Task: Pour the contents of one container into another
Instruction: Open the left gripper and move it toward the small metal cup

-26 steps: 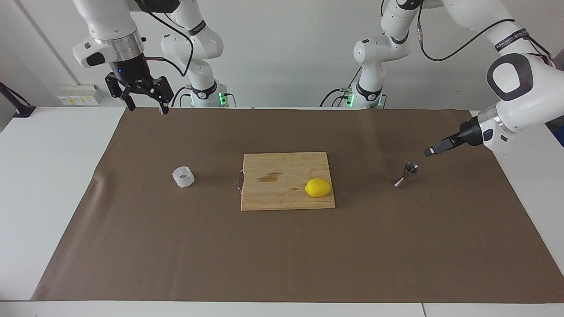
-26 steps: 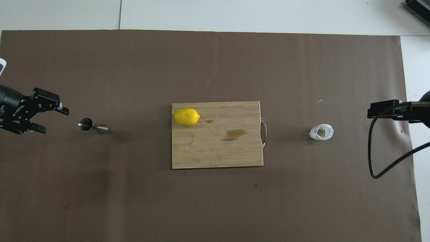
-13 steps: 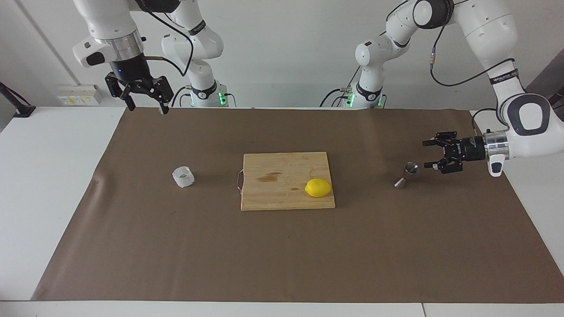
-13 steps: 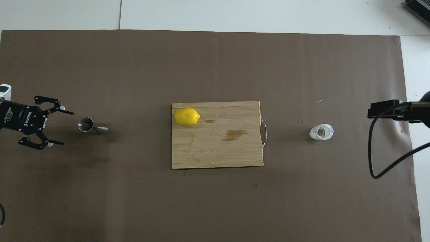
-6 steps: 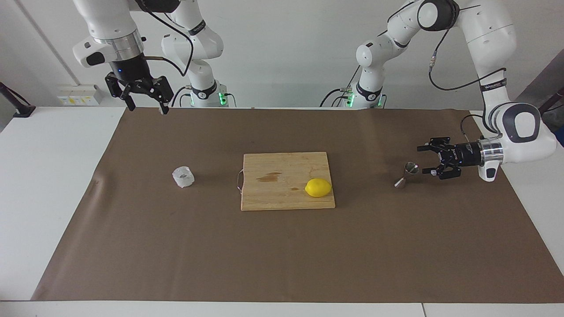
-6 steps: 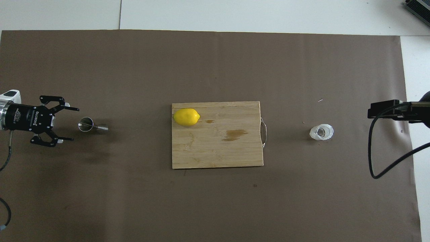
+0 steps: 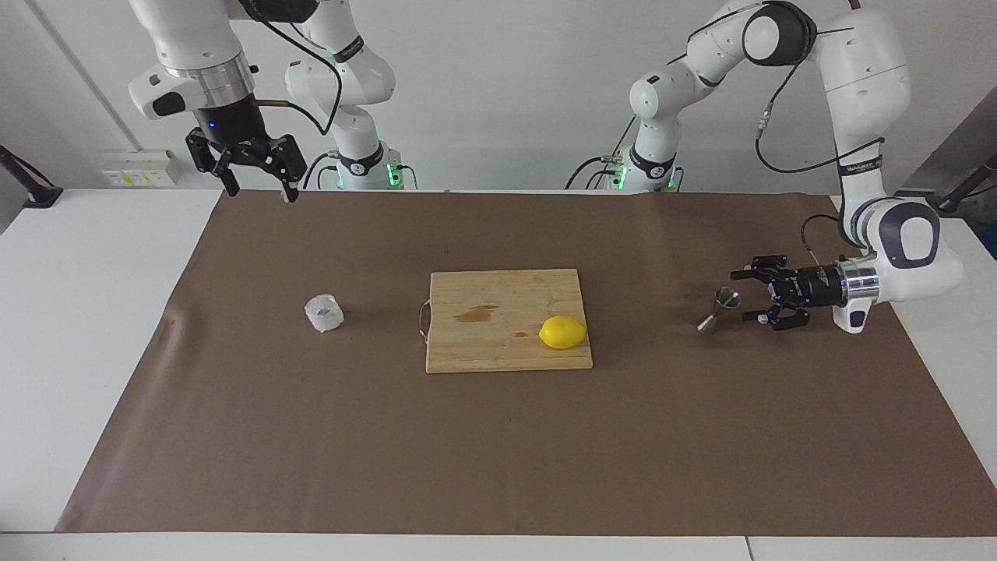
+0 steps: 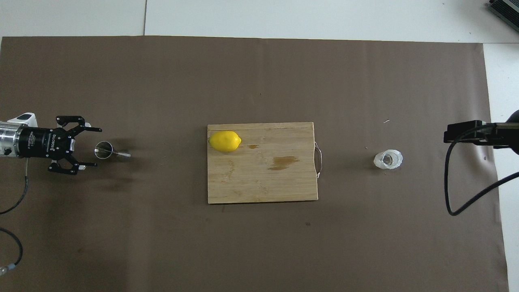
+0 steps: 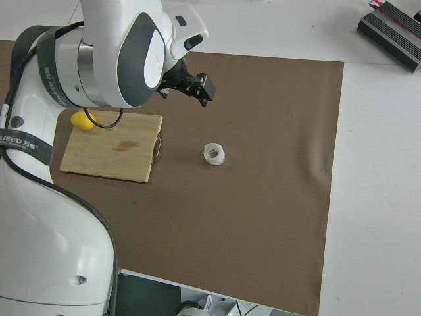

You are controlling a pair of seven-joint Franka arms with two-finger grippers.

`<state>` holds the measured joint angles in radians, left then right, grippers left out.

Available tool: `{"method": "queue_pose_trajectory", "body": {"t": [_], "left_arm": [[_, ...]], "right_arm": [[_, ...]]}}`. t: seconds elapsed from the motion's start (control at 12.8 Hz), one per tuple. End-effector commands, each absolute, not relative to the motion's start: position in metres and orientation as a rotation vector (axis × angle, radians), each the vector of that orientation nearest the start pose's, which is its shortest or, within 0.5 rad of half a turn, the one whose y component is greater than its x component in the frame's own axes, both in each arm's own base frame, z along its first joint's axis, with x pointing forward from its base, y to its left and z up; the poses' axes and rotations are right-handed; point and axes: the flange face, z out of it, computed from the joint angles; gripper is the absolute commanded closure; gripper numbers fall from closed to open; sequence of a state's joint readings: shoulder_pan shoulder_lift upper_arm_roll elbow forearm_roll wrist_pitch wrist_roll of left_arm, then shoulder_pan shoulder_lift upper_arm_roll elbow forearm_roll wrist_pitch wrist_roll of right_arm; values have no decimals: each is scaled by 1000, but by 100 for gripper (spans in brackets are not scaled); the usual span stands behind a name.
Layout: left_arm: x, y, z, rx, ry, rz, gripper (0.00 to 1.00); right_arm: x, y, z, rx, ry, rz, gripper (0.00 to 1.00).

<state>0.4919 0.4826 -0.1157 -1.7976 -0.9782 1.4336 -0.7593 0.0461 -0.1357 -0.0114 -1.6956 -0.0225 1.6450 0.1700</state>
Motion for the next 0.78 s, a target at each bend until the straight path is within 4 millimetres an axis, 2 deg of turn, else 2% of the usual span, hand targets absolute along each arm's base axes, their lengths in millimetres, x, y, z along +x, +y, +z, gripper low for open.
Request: {"method": "queue_pose_trajectory", "body": {"t": [0.0, 0.31, 0.7], "left_arm": [[560, 125, 274, 1465, 1344, -1147, 0], [556, 117, 268, 1470, 1307, -1153, 0], [553, 119, 266, 1454, 1311, -1167, 0]], "right_arm": [[514, 13, 649, -3124, 216, -129, 0], [514, 13, 649, -3124, 216, -129, 0], [514, 13, 649, -3124, 216, -129, 0]]}}
